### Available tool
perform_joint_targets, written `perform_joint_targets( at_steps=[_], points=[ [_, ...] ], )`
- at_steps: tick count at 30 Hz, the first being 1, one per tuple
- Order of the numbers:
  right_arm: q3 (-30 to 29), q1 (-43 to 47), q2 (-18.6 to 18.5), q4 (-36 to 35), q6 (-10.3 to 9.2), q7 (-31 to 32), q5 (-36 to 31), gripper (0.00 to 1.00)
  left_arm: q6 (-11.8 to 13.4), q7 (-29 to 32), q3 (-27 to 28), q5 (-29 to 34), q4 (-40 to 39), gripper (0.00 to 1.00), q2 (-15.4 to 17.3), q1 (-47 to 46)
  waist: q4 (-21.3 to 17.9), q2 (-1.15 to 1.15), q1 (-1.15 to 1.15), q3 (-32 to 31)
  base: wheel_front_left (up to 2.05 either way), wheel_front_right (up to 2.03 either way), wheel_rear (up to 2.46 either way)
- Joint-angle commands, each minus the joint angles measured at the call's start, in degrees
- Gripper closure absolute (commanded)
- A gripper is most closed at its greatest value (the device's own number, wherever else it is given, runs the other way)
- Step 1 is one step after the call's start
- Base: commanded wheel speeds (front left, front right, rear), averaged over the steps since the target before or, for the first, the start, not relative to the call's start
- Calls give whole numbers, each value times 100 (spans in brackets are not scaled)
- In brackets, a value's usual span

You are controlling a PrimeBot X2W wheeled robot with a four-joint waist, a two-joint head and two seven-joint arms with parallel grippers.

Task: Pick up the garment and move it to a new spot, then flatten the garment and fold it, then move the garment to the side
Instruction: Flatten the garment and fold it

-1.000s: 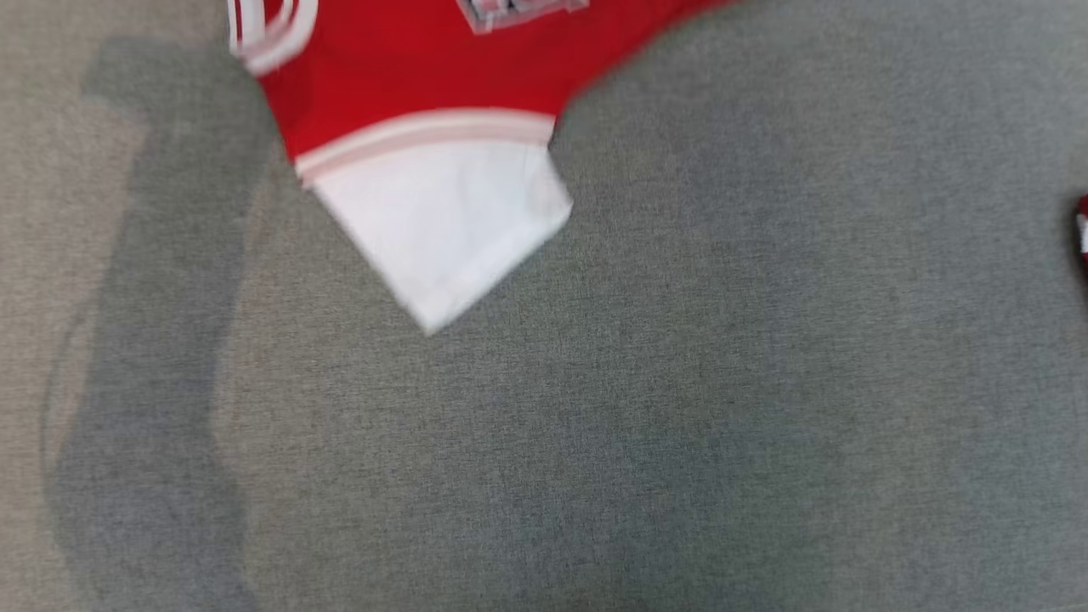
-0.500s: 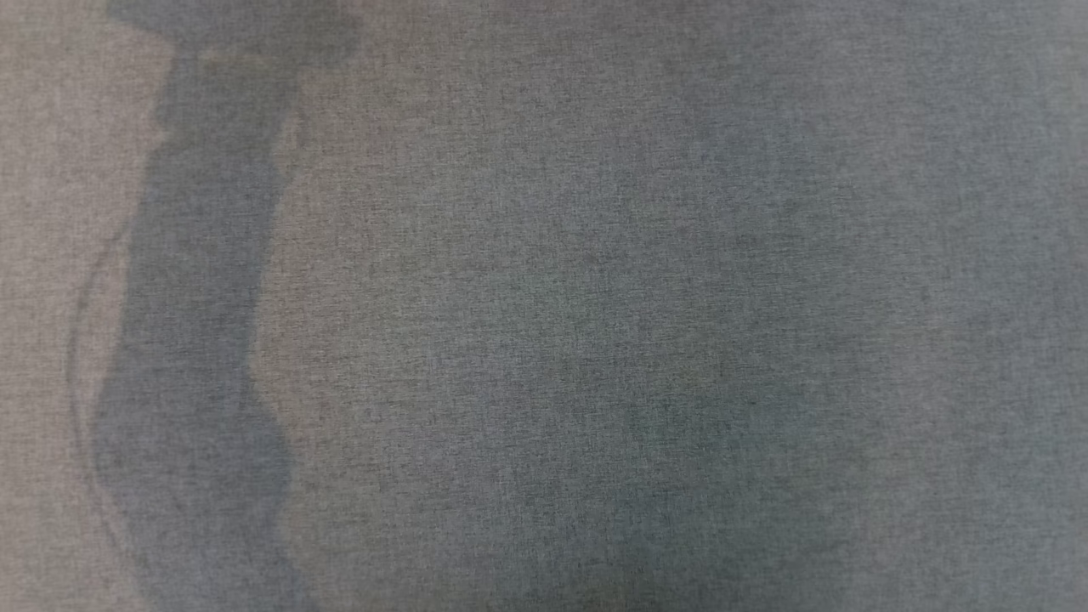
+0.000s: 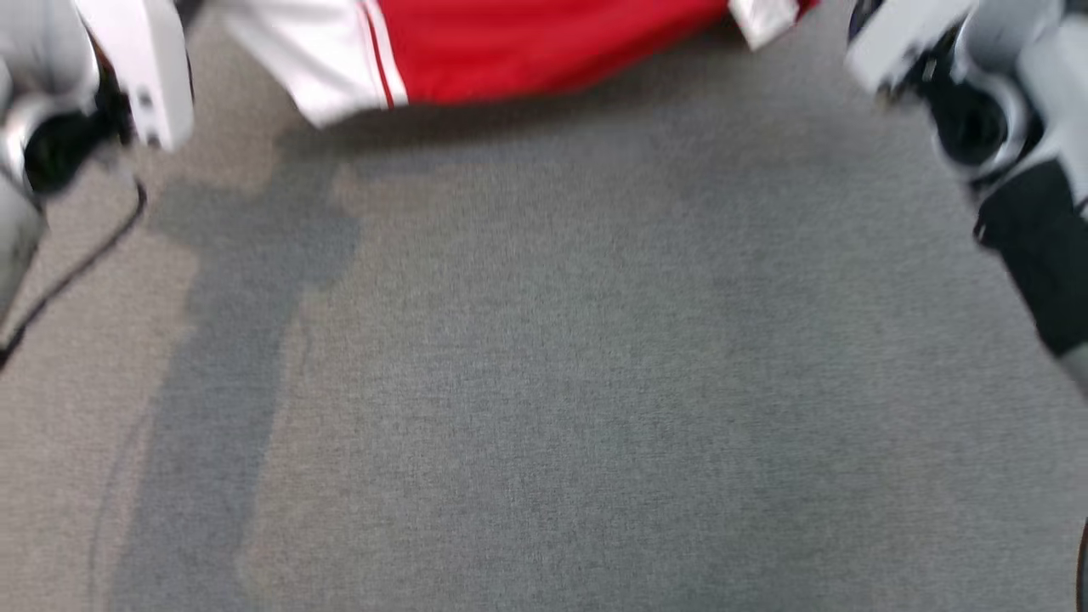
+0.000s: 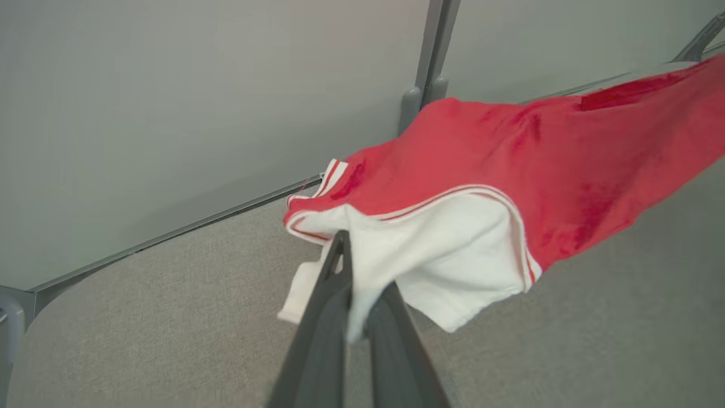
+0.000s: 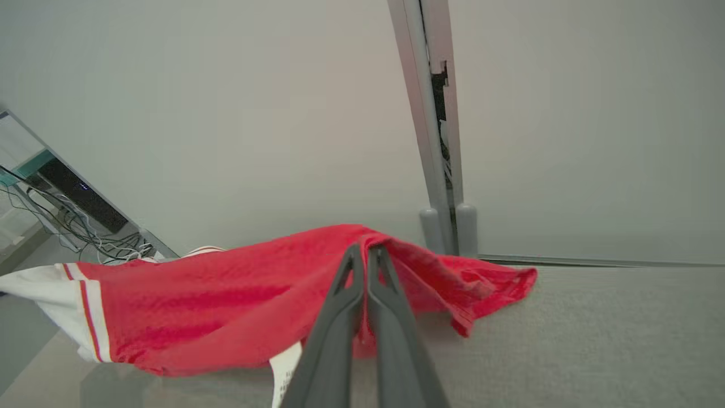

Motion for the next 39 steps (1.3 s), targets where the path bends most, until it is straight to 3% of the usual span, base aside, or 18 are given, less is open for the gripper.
perform_joint_targets(
  at_steps=[1,10,16,23,31,35,39],
  points=[
    [75,232,-88,-54,2,66,77,100,-4,60,-90,-88,-98,100,120,231,-70,0,-1,-458,0,0,0],
    [864,1888,-574,-730,2,881,620,100,-4,978,-1066,-870,-1514,100,1003,1844,-101,0,-1,-1645,0,0,0],
    [1306,2731,-1071,-1366,2,1830,886,100,12,1624,-1375,-1397,-2630,100,1625,2626,-134,0,-1,-2226,0,0,0],
    [1595,3493,-1980,-2544,2,3039,1024,100,438,2098,-1494,-1848,-4055,100,2279,3240,-206,0,-1,-2365,0,0,0],
    [1273,4385,-2958,-3696,2,4082,1100,100,807,2569,-1590,-2329,-5258,100,3009,3876,-319,0,-1,-2366,0,0,0],
    [895,4697,-3063,-4005,2,4323,982,100,926,2617,-1551,-2499,-5512,100,3169,3932,-360,0,-1,-2294,0,0,0],
    [510,4865,-2886,-4138,2,4569,808,100,989,2698,-1505,-2587,-5527,100,3136,3830,-383,0,-1,-2219,0,0,0]
  ],
)
